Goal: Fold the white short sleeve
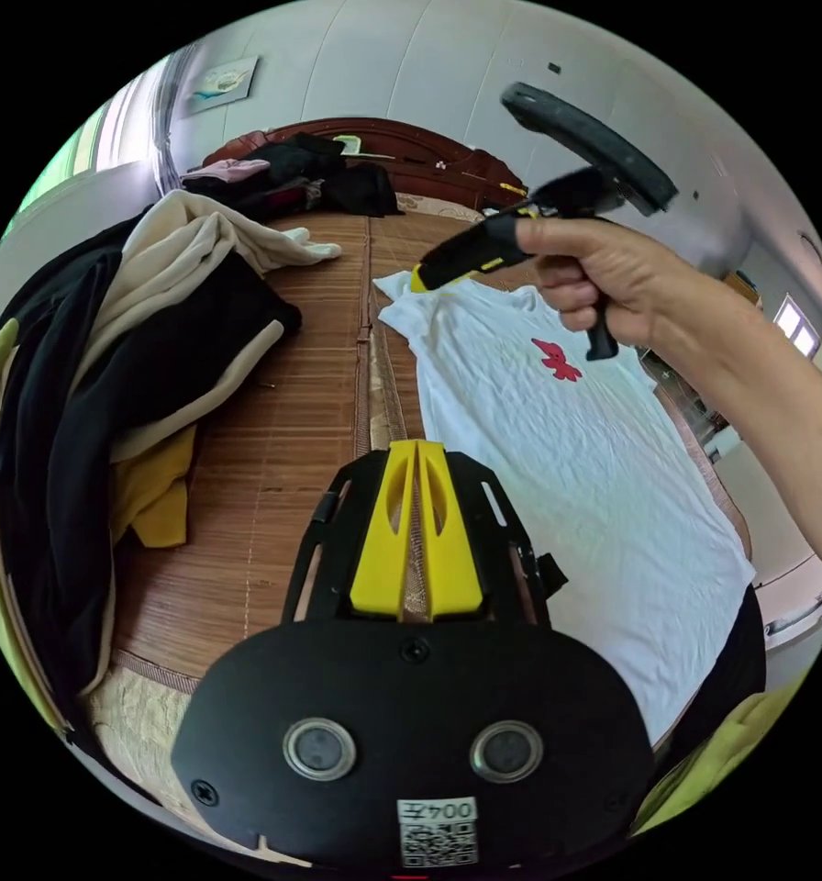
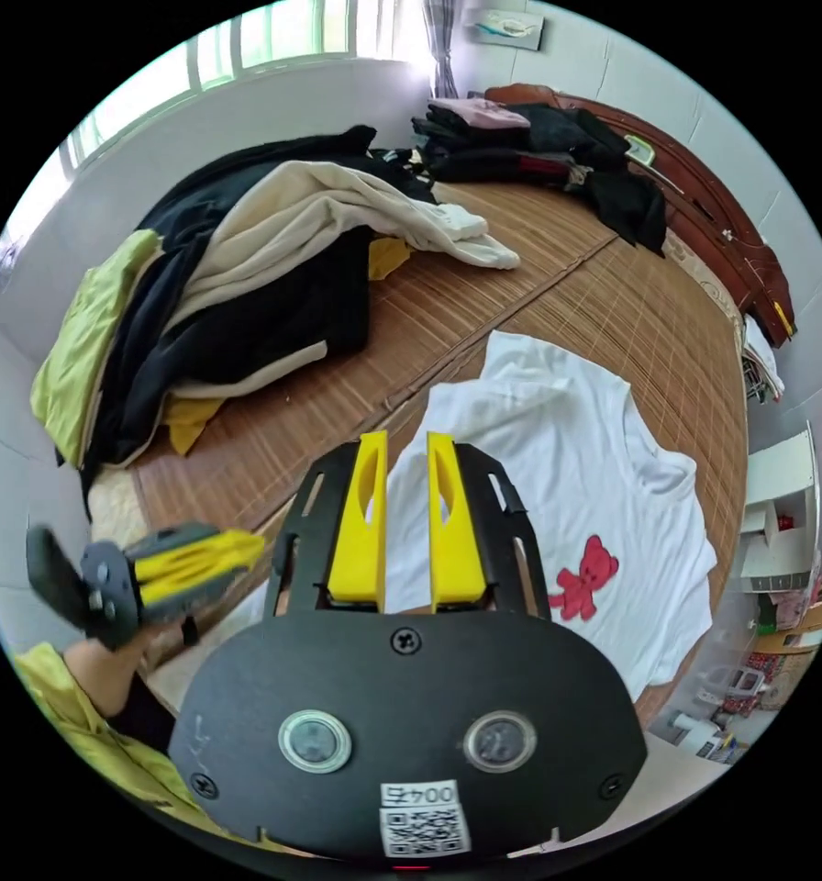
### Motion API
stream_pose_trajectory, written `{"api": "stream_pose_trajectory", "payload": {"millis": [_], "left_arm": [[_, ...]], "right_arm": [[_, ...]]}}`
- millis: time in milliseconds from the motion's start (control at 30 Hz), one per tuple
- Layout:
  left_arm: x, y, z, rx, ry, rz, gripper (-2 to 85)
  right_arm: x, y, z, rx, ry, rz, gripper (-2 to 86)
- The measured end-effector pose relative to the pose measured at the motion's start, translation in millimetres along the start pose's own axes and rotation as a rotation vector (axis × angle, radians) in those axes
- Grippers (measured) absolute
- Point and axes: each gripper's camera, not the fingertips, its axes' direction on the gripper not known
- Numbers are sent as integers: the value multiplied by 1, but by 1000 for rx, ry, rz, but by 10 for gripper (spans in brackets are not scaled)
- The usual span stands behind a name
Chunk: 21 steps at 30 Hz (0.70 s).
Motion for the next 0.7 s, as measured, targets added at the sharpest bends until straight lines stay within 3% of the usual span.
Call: {"api": "stream_pose_trajectory", "payload": {"millis": [300, 400, 567, 700], "left_arm": [[14, -20, 34, -148, -87, 64, 1], [19, -23, 40, -165, -107, 92, 1], [8, -25, 40, -156, -73, 54, 1], [7, -27, 42, -159, -77, 48, 1]], "right_arm": [[-6, -68, 79, -205, 166, 31, 82], [2, -66, 101, -242, 126, 52, 67], [6, -53, 94, -110, 31, 100, 30], [-34, -36, 88, 41, -35, -9, 31]]}}
